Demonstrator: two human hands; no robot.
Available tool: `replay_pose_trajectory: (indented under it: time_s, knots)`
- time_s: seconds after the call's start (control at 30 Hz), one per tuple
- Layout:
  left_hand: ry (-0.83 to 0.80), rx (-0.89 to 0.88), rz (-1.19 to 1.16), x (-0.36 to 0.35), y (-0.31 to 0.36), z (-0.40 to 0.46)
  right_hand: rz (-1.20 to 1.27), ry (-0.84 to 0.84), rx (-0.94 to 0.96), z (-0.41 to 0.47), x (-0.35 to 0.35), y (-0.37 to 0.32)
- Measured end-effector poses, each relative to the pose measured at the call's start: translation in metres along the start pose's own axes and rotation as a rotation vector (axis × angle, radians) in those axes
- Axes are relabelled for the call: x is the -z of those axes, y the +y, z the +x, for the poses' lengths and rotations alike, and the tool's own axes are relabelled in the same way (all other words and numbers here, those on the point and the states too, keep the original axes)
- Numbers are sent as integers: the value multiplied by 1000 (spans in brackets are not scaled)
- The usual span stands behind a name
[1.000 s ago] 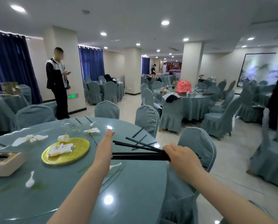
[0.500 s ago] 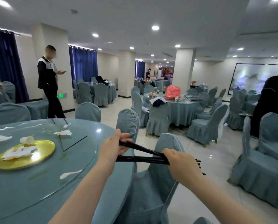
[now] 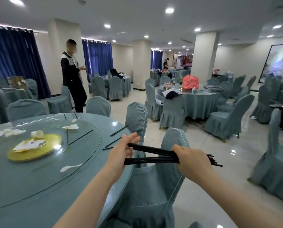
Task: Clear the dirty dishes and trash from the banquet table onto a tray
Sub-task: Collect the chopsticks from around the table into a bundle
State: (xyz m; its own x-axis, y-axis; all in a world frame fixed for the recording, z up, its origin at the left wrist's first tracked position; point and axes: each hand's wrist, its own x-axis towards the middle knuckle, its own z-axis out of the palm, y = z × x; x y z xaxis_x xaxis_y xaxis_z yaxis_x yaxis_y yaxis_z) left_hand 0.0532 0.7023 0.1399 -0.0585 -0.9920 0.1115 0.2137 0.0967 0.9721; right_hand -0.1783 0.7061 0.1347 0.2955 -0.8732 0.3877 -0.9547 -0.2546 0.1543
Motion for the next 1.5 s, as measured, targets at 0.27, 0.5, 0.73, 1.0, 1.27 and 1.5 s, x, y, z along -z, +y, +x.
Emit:
replay_pose_trajectory:
  time_s: [0.27,0.5,0.73,1.0,1.27,1.5]
  knots:
    - [-156,-65,816,-19,-26,1,24,-60,19,-14,-26,16]
    - [-236,-297,1298,-57,-48,44,70,-37,148,23,-62,51]
    - [-115,-51,1630,-114,-99,76,209,-15,339,68,-106,88]
    - [149,182,1678,-71,-93,58,318,-91,370,100,-117,88]
    - [242,122,1645,-37,-68,16,1306,-367,109,102,-93,97]
    - [365,175,1715,-57,-60,15,1691,-437,-94,98,-98,56]
